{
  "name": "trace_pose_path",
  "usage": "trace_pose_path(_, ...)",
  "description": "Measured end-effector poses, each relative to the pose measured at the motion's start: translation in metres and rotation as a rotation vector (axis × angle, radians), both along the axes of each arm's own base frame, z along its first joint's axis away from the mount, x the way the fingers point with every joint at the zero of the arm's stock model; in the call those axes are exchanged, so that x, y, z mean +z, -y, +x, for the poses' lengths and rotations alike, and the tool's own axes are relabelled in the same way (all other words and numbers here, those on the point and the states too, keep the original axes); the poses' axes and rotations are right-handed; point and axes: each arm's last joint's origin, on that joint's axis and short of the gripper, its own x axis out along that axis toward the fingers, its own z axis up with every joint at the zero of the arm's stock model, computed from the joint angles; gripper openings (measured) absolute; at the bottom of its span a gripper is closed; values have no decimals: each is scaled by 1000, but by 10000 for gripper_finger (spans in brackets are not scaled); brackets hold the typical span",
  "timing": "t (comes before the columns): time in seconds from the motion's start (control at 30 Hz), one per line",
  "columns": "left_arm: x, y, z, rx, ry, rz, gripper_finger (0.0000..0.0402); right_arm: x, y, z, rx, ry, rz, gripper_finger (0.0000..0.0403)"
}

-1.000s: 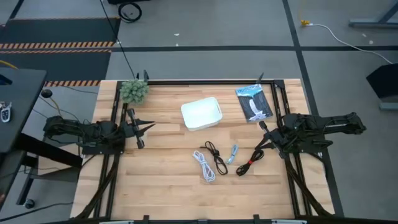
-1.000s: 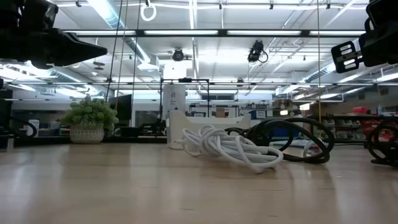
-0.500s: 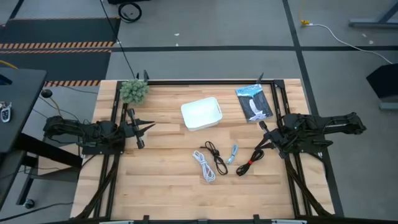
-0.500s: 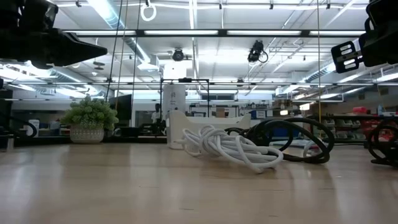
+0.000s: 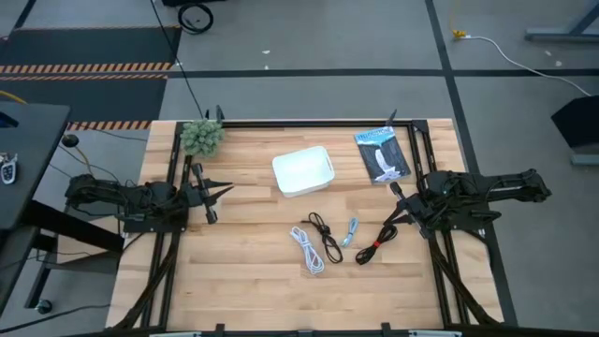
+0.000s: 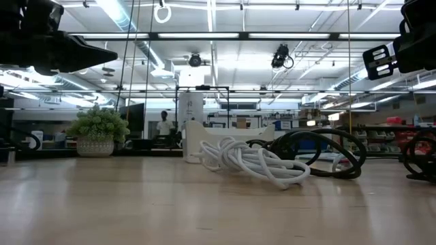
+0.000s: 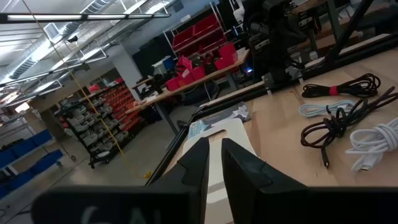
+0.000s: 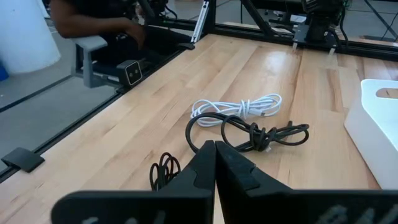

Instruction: Pick and place USB-C Cables

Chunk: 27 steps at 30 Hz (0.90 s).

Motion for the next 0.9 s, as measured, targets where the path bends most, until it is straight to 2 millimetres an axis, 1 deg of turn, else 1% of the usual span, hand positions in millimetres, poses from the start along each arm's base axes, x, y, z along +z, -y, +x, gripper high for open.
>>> trace_pose_path(0.63,0,0,0,-2,3,-8,52,0,0,0,0,0,0,16)
trace_pose_path(0.67,0,0,0,-13,16,-51,52,0,0,0,0,0,0,16)
trace_pose_path(0.7,0,1,0,-34,42,-130,52,0,0,0,0,0,0,16)
trace_pose_path(0.8,0,2,1,-111,132,-450,52,0,0,0,0,0,0,16)
trace_pose_path(0.83,0,2,1,-121,154,-531,52,0,0,0,0,0,0,16)
trace_pose_path(0.9,0,2,1,-121,183,-626,52,0,0,0,0,0,0,16)
